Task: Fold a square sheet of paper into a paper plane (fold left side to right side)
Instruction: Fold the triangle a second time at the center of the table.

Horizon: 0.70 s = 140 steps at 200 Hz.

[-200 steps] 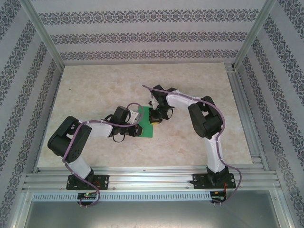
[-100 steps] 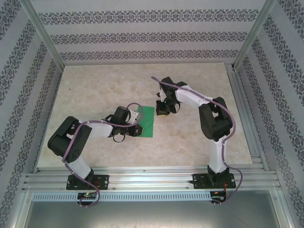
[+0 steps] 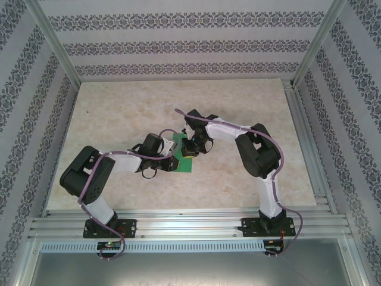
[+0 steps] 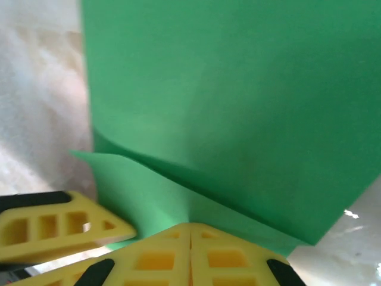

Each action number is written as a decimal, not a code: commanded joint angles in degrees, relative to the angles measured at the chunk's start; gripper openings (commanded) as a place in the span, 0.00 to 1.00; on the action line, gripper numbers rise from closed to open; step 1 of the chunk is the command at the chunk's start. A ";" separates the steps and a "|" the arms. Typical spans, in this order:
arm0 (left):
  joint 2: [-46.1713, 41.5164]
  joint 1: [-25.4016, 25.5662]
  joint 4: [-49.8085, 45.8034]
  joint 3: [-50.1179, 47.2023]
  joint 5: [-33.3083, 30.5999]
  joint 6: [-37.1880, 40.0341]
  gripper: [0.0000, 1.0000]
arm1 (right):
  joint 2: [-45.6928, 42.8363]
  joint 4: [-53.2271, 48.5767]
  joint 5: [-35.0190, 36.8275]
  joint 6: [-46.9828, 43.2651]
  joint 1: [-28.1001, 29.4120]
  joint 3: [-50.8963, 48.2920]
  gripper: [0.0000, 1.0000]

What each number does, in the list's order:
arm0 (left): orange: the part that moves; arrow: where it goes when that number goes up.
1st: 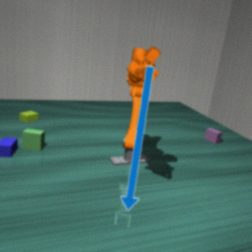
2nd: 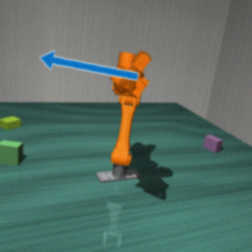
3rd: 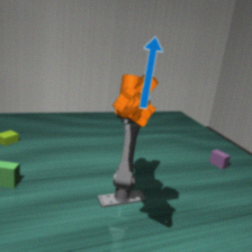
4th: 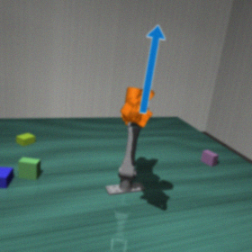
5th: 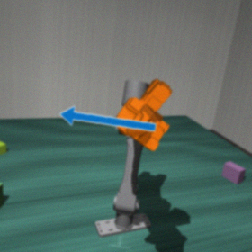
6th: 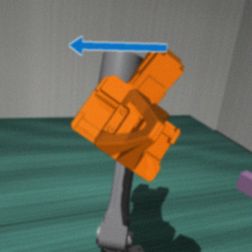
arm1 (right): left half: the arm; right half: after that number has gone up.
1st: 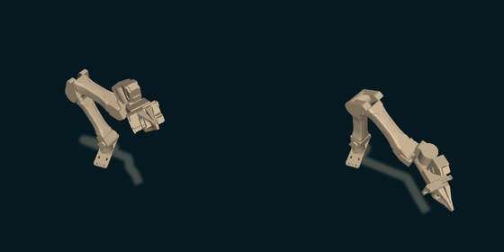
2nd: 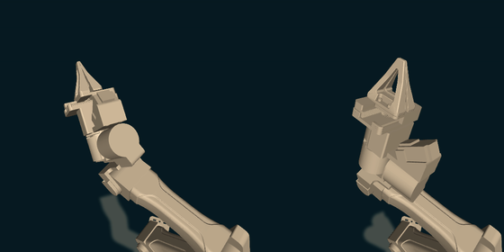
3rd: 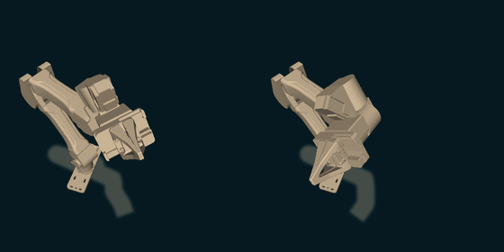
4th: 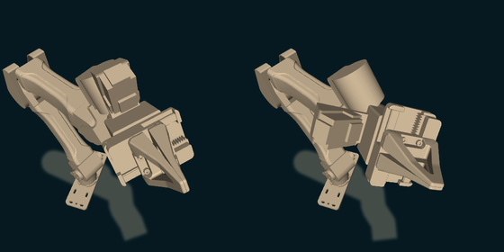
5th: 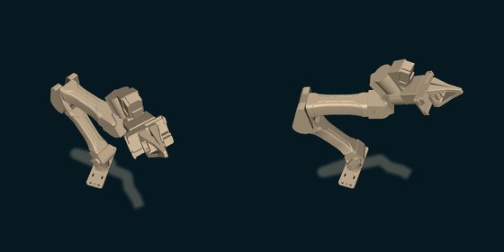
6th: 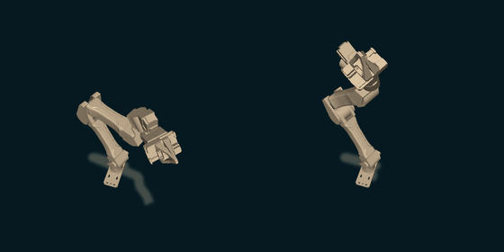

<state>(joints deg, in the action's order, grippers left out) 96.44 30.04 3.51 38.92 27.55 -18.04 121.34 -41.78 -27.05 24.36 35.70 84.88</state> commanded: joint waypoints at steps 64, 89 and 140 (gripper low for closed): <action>-5.03 0.20 -10.20 1.22 -2.18 0.55 0.20 | 3.95 -2.87 6.16 -1.26 -0.07 -0.82 0.07; -9.97 -0.50 -10.96 3.34 0.72 -0.94 0.21 | 3.65 -2.87 6.28 -1.57 0.07 -1.55 0.07; -8.30 -0.51 -8.85 4.65 6.03 -1.65 0.13 | 3.58 -3.21 6.57 -1.73 0.01 -1.39 0.07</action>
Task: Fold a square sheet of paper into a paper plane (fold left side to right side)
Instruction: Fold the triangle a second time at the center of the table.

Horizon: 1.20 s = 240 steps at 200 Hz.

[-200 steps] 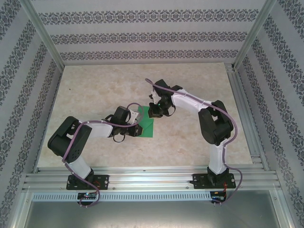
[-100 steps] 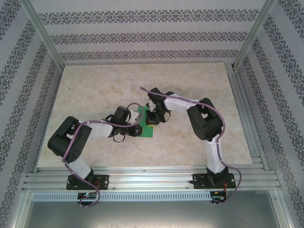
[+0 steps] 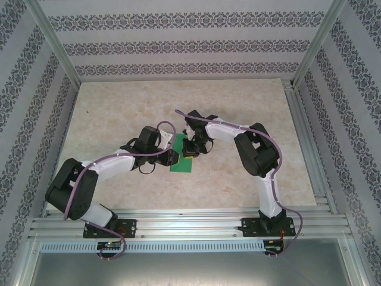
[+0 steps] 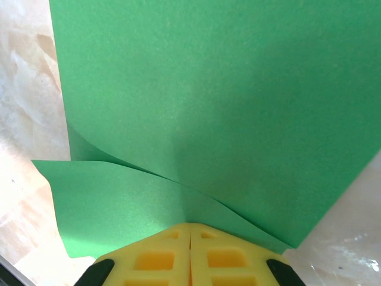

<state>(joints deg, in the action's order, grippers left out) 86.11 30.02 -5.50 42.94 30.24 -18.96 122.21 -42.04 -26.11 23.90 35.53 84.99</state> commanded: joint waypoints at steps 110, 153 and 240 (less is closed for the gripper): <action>14.86 -0.37 7.08 4.89 4.95 -1.70 0.08 | 2.61 -3.92 5.94 -1.75 0.50 -1.41 0.07; 16.15 -0.39 5.34 6.06 3.10 -0.06 0.07 | 2.68 -4.11 6.07 -1.84 0.57 -1.32 0.07; 13.27 -0.40 3.75 -1.82 -0.44 0.60 0.06 | 3.18 -5.42 7.87 -2.11 0.37 -1.32 0.07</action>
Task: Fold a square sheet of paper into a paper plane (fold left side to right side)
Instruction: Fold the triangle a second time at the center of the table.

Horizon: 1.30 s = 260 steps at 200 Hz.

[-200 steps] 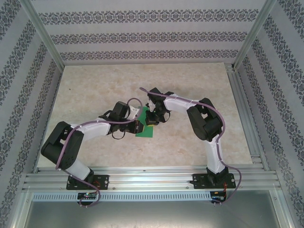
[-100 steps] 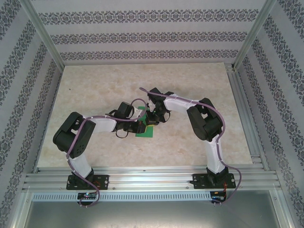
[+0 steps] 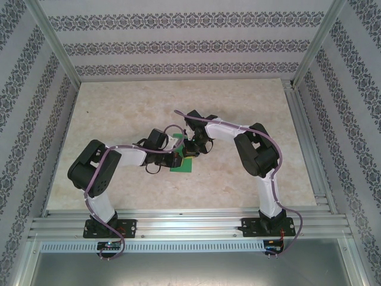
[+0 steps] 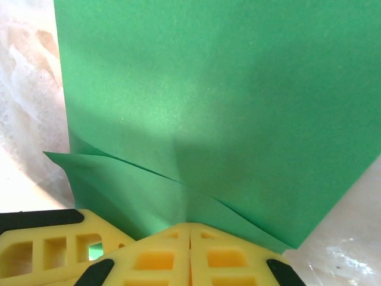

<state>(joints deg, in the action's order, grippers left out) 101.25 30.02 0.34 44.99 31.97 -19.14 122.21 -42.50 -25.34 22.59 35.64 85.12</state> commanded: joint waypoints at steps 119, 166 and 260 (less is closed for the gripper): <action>-12.15 -1.11 -2.70 -15.02 -6.48 -4.29 0.06 | 3.34 -5.24 7.15 -1.10 -0.13 -1.64 0.07; -17.39 -1.88 -5.62 -14.33 -7.16 -5.80 0.06 | 3.18 -5.31 7.01 -1.29 -0.07 -1.45 0.07; -8.91 -1.63 -0.85 -0.86 4.07 -3.97 0.03 | 3.12 -5.35 6.97 -1.24 -0.07 -1.54 0.07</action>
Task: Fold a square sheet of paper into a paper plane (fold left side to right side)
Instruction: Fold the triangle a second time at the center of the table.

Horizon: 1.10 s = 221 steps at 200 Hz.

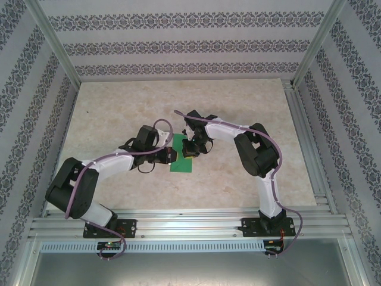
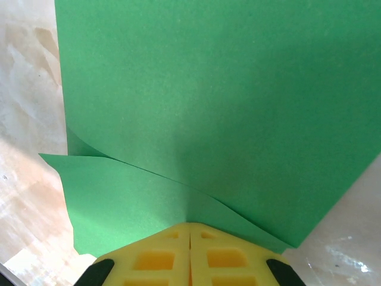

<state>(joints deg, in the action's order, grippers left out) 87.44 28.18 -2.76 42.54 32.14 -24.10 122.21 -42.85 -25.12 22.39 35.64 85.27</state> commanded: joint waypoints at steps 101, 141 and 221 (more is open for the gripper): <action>10.95 0.39 2.59 -4.60 -1.29 0.02 0.03 | 2.82 -5.52 6.93 -1.26 -0.05 -1.52 0.07; 3.50 0.18 -0.08 -6.91 -1.90 -1.08 0.05 | 1.11 -4.83 6.41 -1.32 -0.04 -0.68 0.08; -4.17 -4.63 -11.93 0.45 -3.82 -5.34 0.53 | -5.41 -5.49 4.61 -1.39 -0.85 4.37 0.22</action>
<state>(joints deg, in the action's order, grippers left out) 81.28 24.69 -10.79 41.04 28.80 -26.83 121.49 -47.18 -22.15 21.71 35.44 87.72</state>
